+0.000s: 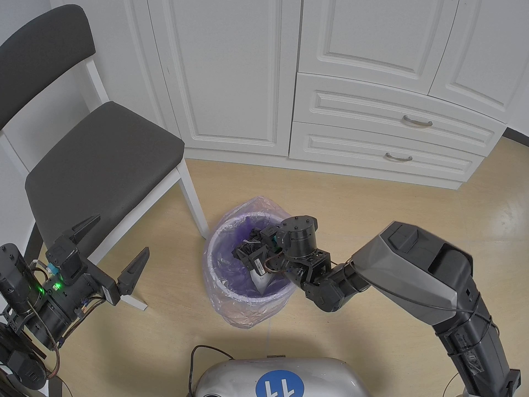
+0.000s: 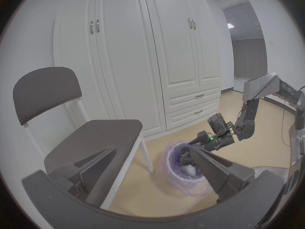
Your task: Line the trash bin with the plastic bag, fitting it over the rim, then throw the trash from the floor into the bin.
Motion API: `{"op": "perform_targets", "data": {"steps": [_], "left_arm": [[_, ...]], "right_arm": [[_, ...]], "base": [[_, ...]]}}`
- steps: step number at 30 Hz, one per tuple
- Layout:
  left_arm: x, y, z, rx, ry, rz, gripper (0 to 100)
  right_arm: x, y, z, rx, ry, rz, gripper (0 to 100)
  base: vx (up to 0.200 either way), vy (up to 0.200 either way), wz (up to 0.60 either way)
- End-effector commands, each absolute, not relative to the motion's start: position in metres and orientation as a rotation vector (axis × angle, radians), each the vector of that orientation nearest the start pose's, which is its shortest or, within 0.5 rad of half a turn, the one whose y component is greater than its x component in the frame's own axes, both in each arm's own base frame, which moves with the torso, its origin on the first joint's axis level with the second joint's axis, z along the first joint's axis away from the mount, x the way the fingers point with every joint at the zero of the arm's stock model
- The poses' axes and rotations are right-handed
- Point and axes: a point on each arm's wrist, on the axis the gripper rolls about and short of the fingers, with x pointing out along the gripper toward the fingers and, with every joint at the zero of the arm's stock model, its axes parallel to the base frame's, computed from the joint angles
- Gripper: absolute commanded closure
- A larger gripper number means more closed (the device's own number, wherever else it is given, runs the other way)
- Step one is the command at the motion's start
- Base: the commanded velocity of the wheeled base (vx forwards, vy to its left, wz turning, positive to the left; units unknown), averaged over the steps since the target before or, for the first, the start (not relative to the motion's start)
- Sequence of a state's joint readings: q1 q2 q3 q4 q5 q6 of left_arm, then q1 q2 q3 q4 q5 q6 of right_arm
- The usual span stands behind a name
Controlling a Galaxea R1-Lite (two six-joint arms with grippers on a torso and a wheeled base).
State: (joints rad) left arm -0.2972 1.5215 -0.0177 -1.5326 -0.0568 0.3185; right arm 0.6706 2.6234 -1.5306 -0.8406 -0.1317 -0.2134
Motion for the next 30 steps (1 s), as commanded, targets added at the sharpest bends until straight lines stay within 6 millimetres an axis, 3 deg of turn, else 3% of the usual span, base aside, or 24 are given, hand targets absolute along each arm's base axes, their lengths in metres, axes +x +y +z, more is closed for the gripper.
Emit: {"op": "perform_targets", "data": {"steps": [1, 2, 9, 12, 13, 16, 21, 22, 23, 24, 25, 30], "left_arm": [[0.163, -0.051, 0.131, 0.312, -0.073, -0.349, 0], [0.163, -0.051, 0.131, 0.312, -0.073, -0.349, 0], [0.162, -0.052, 0.132, 0.311, -0.081, -0.354, 0], [0.161, -0.051, 0.133, 0.307, -0.086, -0.345, 0], [0.163, -0.051, 0.136, 0.274, -0.095, -0.344, 0], [0.167, -0.052, 0.142, 0.217, -0.117, -0.338, 0], [0.185, -0.046, 0.170, 0.083, -0.226, -0.277, 0], [0.186, -0.046, 0.171, 0.080, -0.232, -0.276, 0], [0.190, -0.042, 0.182, 0.056, -0.274, -0.253, 0], [0.190, -0.042, 0.182, 0.056, -0.274, -0.253, 0], [0.195, -0.036, 0.193, 0.043, -0.317, -0.223, 0], [0.207, -0.021, 0.205, 0.056, -0.319, -0.144, 0]], "right_arm": [[0.389, 0.300, 0.038, -0.293, 0.143, 0.547, 0], [0.389, 0.300, 0.038, -0.293, 0.143, 0.547, 0], [0.364, 0.273, 0.100, -0.281, 0.094, 0.407, 0], [0.361, 0.265, 0.110, -0.270, 0.090, 0.358, 0], [0.353, 0.249, 0.125, -0.244, 0.088, 0.317, 0], [0.340, 0.228, 0.142, -0.226, 0.089, 0.291, 0], [0.312, 0.167, 0.180, -0.177, 0.053, 0.195, 0], [0.311, 0.165, 0.181, -0.174, 0.051, 0.192, 0], [0.302, 0.149, 0.188, -0.146, 0.045, 0.161, 0], [0.302, 0.149, 0.188, -0.146, 0.045, 0.161, 0], [0.293, 0.129, 0.196, -0.110, 0.037, 0.122, 0], [0.280, 0.087, 0.214, -0.013, -0.006, 0.011, 0]], "base": [[0.000, 0.000, 0.00], [0.000, 0.000, 0.00], [0.000, 0.000, 0.00], [0.000, 0.000, 0.00], [0.000, 0.000, 0.00], [0.000, 0.000, 0.00], [0.000, 0.000, 0.00], [0.000, 0.000, 0.00], [0.000, 0.000, 0.00], [0.000, 0.000, 0.00], [0.000, 0.000, 0.00], [0.000, 0.000, 0.00]]}}
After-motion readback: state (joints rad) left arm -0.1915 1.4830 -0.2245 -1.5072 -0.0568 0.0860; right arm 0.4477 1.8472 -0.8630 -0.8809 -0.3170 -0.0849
